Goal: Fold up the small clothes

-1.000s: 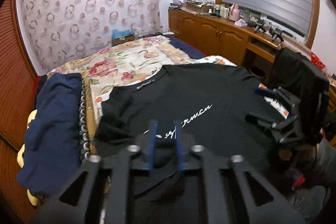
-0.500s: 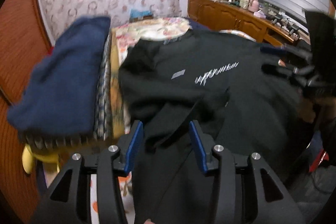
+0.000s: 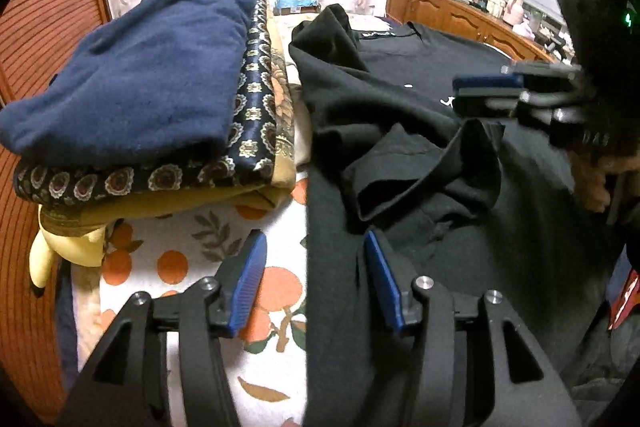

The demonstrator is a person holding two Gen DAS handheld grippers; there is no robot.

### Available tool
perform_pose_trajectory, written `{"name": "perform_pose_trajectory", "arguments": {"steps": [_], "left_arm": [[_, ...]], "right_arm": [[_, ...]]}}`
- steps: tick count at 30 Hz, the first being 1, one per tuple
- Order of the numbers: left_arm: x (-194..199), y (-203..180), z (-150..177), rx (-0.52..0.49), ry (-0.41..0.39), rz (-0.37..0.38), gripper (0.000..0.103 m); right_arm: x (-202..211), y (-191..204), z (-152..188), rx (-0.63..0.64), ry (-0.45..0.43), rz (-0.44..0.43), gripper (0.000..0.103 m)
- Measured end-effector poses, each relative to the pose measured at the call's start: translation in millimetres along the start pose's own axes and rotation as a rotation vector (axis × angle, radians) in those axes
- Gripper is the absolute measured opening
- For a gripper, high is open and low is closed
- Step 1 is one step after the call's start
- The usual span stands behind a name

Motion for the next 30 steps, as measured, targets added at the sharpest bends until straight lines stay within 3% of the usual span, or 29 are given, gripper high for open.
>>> {"name": "perform_pose_trajectory", "arguments": {"steps": [7,15,18,20,25,30], "left_arm": [[1,5,1,0.003,-0.032,-0.004,0.058],[0,1,0,0.003,-0.036,-0.007,0.058],[0,2,-1,0.004,-0.037,-0.007,0.058],[0,1,-3,0.004,-0.038,-0.007,0.058],[-1,0,-3,0.003,-0.039,-0.011,0.058],[-1,-1,-3,0.002,-0.038,-0.012,0.058]], "right_arm": [[2,19,23,-0.003,0.077,-0.100,0.015],[20,40,48,0.034,0.136,-0.160,0.009],[27,42,54,0.060,0.148,-0.142,0.009],[30,40,53,0.071,0.143,-0.126,0.014],[53,26,32,0.062,0.050,-0.078,0.040],[41,26,10,0.078,0.016,-0.061,0.042]]}}
Point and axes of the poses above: each gripper's, at about its wrist camera, not at the fingertips, and x roughly against the way its jaws point, y to its left, z to its underside, the point moved 7 cm from there along -x, roughly the way its jaws point, and after that the axes turned 9 degrees about -y, right-handed, at the moved point
